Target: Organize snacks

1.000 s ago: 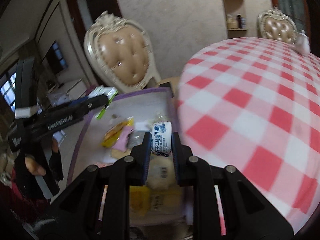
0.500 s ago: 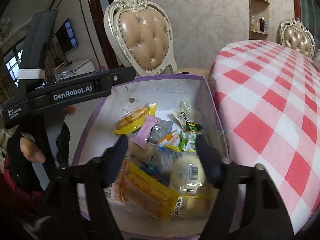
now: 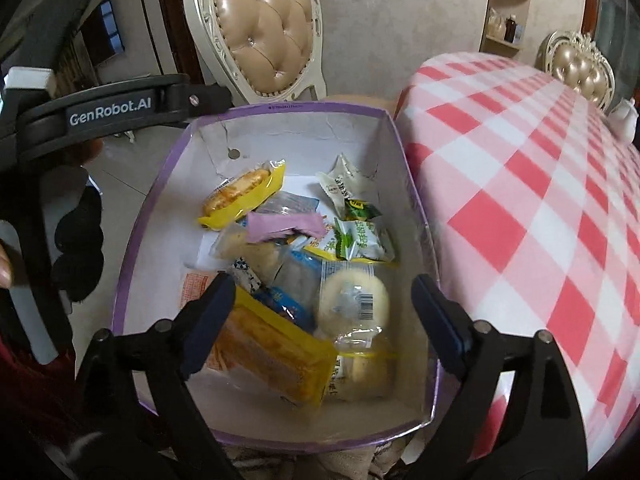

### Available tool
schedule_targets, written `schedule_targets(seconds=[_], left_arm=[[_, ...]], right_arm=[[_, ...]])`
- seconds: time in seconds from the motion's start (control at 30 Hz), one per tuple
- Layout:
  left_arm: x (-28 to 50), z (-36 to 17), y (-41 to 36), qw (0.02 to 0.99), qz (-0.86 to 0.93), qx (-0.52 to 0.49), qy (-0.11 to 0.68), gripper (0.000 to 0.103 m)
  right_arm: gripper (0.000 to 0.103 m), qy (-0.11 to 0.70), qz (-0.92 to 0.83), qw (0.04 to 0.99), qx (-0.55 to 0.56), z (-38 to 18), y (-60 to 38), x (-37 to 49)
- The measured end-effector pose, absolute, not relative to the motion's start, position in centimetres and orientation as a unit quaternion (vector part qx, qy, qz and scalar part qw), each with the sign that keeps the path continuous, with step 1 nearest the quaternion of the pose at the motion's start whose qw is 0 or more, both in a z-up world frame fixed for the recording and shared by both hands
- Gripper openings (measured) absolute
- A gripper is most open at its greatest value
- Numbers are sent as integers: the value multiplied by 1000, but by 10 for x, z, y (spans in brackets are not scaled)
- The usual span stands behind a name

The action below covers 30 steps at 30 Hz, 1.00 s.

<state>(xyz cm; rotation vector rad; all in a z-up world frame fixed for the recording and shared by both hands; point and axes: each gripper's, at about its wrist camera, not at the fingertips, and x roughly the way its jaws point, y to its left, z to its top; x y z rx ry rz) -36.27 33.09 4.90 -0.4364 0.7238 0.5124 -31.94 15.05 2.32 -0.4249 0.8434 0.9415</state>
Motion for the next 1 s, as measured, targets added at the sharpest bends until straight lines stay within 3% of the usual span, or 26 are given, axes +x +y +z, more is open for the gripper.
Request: schedule_targets(seconds=[1.0], left_arm=[[-353, 37, 322, 861, 264, -185, 392, 99]], right_arm=[[92, 422, 430, 775, -191, 8, 153, -316]])
